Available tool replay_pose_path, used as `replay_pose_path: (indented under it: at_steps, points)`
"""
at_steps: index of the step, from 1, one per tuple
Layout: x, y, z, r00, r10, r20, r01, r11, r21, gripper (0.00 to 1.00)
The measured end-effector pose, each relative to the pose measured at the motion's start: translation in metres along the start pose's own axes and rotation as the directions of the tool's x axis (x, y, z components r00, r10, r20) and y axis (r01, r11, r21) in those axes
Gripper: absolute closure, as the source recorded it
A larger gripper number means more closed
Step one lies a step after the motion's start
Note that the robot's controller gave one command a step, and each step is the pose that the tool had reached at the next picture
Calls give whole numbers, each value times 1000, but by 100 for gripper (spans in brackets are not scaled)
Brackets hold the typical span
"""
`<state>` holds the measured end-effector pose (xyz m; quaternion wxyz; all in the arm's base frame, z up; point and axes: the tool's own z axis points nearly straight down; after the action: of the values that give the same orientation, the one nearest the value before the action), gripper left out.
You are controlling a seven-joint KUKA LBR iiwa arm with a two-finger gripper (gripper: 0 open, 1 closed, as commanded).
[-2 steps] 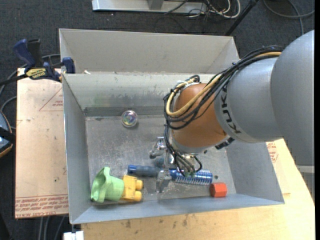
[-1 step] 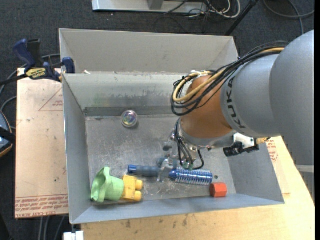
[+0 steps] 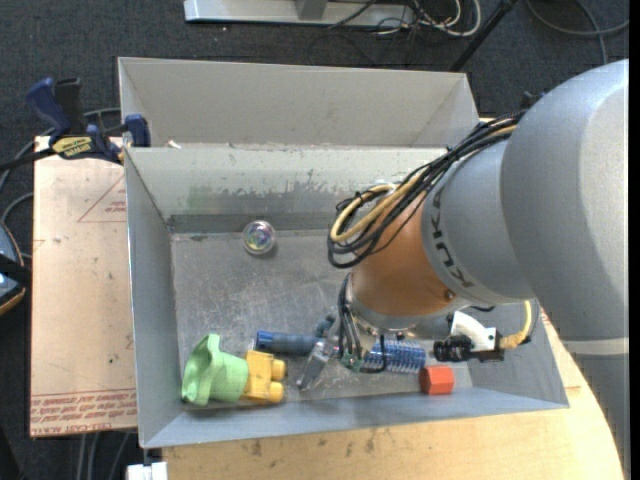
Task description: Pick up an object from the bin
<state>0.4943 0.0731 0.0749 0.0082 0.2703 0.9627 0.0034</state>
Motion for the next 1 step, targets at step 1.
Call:
replay_pose_path:
  at_steps: [1]
  points:
    - [17, 33, 1, 973, -229, -3, 229, 973, 3, 0]
